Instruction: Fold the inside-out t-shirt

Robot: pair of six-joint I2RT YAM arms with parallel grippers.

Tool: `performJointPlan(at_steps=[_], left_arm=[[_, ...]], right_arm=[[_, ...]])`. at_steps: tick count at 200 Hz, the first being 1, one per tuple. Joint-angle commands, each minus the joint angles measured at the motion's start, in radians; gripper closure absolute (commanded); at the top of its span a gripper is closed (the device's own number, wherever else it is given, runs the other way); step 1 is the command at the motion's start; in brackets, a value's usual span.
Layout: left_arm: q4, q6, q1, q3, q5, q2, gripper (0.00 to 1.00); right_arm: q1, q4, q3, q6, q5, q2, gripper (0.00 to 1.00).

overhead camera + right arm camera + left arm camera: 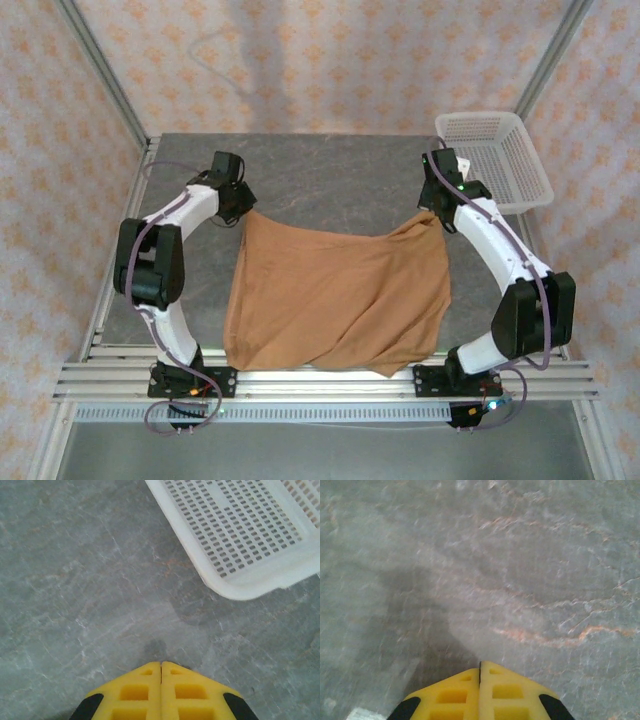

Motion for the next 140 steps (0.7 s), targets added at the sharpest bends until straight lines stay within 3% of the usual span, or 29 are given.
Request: performJointPlan(at_steps=[1, 12, 30, 85, 140], left_arm=[[0.005, 0.049, 0.019, 0.048, 0.03, 0.003, 0.76], [-0.017, 0.063, 0.026, 0.05, 0.066, -0.012, 0.61], [-0.076, 0.092, 0.041, 0.029, 0.123, -0.047, 0.53], [0.052, 0.083, 0.062, -0.246, 0.312, -0.179, 0.66], [0.107, 0.081, 0.056, -0.345, 0.329, -0.174, 0.69]], right_arm=[[0.001, 0.057, 0.006, 0.017, -0.001, 0.01, 1.0], [0.001, 0.058, 0.006, 0.016, -0.01, 0.01, 1.0], [0.001, 0.052, 0.004, 0.02, -0.026, 0.008, 1.0], [0.001, 0.054, -0.004, 0.034, -0.071, 0.004, 1.0], [-0.001, 0.052, -0.016, 0.035, -0.071, -0.003, 1.0]])
